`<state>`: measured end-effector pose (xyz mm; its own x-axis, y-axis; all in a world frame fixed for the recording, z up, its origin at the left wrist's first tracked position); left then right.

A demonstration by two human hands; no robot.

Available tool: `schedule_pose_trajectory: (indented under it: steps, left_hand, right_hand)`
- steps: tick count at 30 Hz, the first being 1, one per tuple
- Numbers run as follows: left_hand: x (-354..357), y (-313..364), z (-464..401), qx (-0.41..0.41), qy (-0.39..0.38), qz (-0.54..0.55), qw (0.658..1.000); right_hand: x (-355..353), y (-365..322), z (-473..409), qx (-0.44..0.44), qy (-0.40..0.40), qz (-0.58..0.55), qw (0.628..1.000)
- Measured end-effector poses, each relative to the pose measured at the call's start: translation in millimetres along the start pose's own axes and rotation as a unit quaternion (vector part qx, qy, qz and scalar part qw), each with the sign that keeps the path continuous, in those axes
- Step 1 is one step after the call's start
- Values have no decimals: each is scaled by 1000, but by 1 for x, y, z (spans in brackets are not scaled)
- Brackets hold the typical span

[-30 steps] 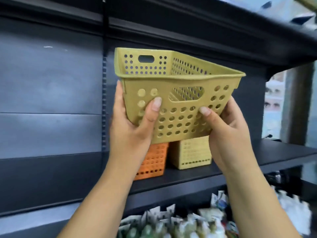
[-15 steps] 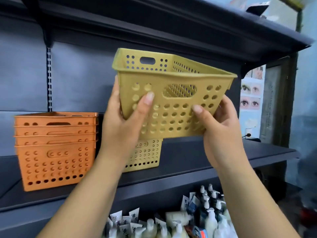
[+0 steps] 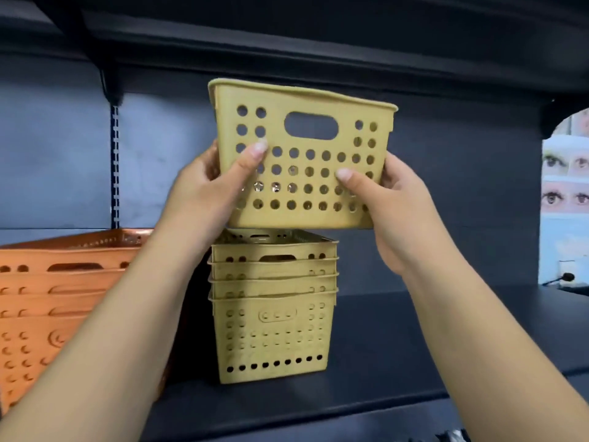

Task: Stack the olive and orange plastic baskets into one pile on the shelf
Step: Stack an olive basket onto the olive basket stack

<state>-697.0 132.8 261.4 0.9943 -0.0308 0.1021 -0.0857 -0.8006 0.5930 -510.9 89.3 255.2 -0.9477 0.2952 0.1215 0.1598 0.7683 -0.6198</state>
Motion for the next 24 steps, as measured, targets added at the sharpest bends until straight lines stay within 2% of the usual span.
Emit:
schedule_pose_trajectory:
  steps: [7, 14, 17, 20, 24]
  left_hand:
    - [-8, -45, -12, -69, 46, -83, 993]
    - [-16, -77, -20, -100, 59, -168, 979]
    - [-17, -88, -19, -113, 56, -154, 980]
    - [-20, -102, -10, -162, 52, -83, 982]
    - [-16, -113, 13, -180, 71, -1, 981]
  right_hand:
    - [11, 48, -29, 48, -72, 44, 995]
    - [22, 85, -33, 37, -122, 8, 992]
    - [20, 94, -35, 39, -122, -20, 991]
    - [20, 102, -29, 51, -124, -26, 991]
    - [11, 121, -17, 109, -60, -48, 991]
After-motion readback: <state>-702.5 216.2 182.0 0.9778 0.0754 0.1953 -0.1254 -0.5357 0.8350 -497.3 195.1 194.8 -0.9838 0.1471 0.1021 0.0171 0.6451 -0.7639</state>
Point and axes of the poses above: each hand's wrist, its own z-axis away from the middle knuckle, its own x-axis out of the palm, y = z × x, the point moved 8 cm from there along -z, towards the middle knuckle, and after that the axes turned 5 degrees about y, right-handed, at the moved point
